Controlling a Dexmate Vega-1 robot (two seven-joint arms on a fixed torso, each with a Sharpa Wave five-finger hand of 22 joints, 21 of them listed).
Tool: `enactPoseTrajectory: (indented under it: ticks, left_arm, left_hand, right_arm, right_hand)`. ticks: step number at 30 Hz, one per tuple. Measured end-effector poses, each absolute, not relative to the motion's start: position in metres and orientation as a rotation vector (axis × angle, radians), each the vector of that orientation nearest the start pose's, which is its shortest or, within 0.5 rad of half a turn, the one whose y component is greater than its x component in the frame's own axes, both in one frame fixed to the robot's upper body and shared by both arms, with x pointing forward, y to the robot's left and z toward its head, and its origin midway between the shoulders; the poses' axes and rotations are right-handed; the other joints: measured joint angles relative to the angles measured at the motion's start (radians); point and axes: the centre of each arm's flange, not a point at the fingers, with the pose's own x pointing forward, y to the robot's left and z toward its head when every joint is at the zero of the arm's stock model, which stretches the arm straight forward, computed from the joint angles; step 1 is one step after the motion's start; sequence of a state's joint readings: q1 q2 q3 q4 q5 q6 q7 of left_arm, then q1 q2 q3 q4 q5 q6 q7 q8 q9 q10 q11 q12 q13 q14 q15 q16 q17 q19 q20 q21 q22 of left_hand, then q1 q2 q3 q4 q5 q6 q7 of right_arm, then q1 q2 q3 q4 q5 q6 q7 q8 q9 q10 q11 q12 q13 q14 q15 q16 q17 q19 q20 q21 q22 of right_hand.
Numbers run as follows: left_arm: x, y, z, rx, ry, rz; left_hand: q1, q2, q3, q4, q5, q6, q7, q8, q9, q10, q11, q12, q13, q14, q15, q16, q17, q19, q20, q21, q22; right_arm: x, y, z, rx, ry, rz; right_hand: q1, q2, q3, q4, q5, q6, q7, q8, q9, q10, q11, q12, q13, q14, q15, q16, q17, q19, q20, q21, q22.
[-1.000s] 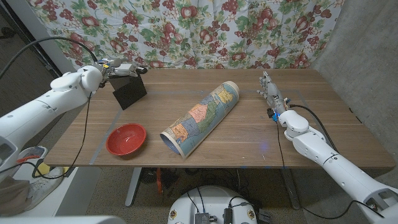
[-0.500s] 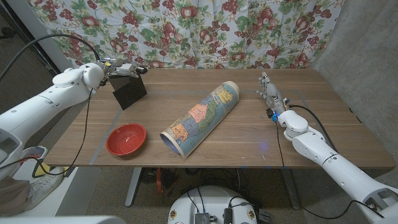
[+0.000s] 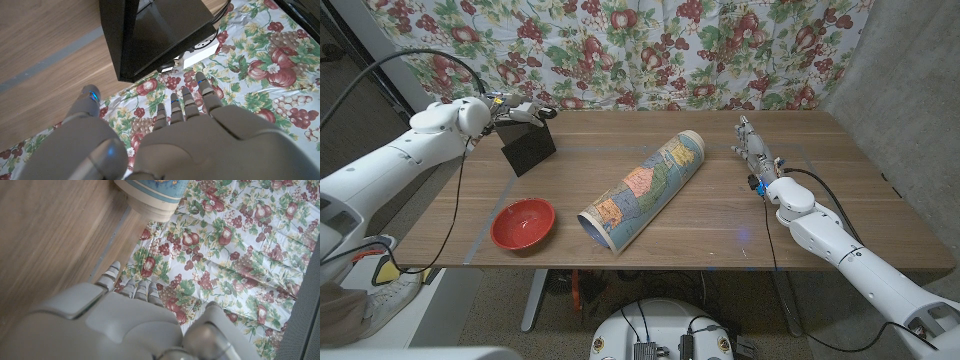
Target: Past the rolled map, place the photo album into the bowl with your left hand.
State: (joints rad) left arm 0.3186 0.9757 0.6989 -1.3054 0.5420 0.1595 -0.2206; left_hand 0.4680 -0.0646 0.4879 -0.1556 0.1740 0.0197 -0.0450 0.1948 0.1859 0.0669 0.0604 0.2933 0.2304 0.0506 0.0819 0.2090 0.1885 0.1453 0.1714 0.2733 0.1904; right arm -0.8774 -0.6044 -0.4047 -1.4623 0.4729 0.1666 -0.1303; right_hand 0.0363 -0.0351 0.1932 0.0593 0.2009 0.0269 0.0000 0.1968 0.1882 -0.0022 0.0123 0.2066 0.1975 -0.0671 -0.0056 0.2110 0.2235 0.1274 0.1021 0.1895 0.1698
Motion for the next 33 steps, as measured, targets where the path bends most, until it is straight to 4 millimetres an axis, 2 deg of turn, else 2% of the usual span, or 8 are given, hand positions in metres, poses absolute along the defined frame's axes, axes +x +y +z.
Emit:
enactPoseTrajectory:
  ticks: [8, 15, 23, 30, 33]
  left_arm:
    - [0.645, 0.446, 0.166, 1.656, -0.188, 0.293]
    - [0.649, 0.445, 0.168, 1.687, -0.184, 0.289]
    - [0.653, 0.443, 0.173, 1.724, -0.172, 0.287]
    - [0.657, 0.441, 0.175, 1.779, -0.134, 0.282]
    - [0.658, 0.440, 0.175, 1.796, -0.124, 0.281]
  left_hand:
    - [0.003, 0.003, 0.000, 0.000, 0.000, 0.000, 0.000, 0.000, 0.000, -0.006, -0.006, 0.000, 0.000, 0.000, 0.000, 0.000, 0.000, -0.016, -0.016, -0.006, 0.000]
    - [0.011, 0.003, 0.000, 0.000, 0.000, 0.000, 0.000, 0.000, 0.000, 0.000, -0.011, 0.000, 0.000, -0.005, -0.005, 0.000, 0.000, -0.029, -0.018, -0.011, 0.000]
    - [0.018, 0.000, 0.000, 0.000, 0.000, -0.003, -0.003, 0.000, 0.000, -0.004, -0.015, -0.007, 0.005, -0.010, -0.011, -0.008, 0.000, -0.046, -0.036, -0.026, 0.000]
    - [0.030, 0.004, 0.000, 0.000, 0.000, -0.009, -0.009, 0.000, 0.000, -0.011, -0.021, -0.010, 0.005, -0.015, -0.015, -0.008, 0.000, -0.064, -0.043, -0.038, 0.000]
    - [0.030, 0.004, 0.000, 0.000, 0.000, -0.008, -0.009, 0.000, 0.000, -0.011, -0.021, -0.013, 0.005, -0.018, -0.018, -0.008, 0.000, -0.070, -0.037, -0.038, -0.001]
  right_arm:
    - [0.635, -0.282, -0.021, -0.195, -0.561, 0.117]
    - [0.635, -0.280, -0.021, -0.207, -0.558, 0.117]
    - [0.635, -0.278, -0.020, -0.217, -0.553, 0.115]
    - [0.635, -0.278, -0.019, -0.222, -0.551, 0.114]
    - [0.636, -0.277, -0.018, -0.223, -0.552, 0.114]
  right_hand:
    - [0.000, 0.000, 0.000, 0.000, 0.000, 0.000, 0.000, 0.000, 0.000, 0.000, 0.000, 0.000, 0.000, 0.000, 0.000, 0.000, -0.005, 0.000, 0.000, 0.000, 0.000]
    - [0.000, 0.000, -0.003, -0.003, 0.000, 0.005, 0.005, 0.000, 0.000, 0.000, 0.000, 0.000, 0.000, 0.000, 0.000, 0.000, -0.005, -0.015, -0.004, 0.000, 0.000]
    - [0.000, 0.000, -0.004, -0.004, 0.000, 0.005, 0.005, 0.000, 0.000, 0.000, 0.000, 0.000, 0.000, -0.011, 0.000, 0.000, -0.005, -0.016, -0.005, 0.000, 0.000]
    - [0.000, 0.000, -0.004, -0.004, 0.000, 0.005, 0.005, 0.000, 0.000, 0.000, 0.000, 0.000, 0.000, -0.011, 0.000, 0.000, -0.005, -0.016, -0.005, 0.000, 0.000]
    - [0.000, 0.000, -0.004, -0.004, 0.000, 0.005, 0.005, 0.000, 0.000, 0.000, 0.000, 0.000, 0.000, -0.011, 0.000, 0.000, -0.005, -0.016, -0.005, 0.000, 0.000]
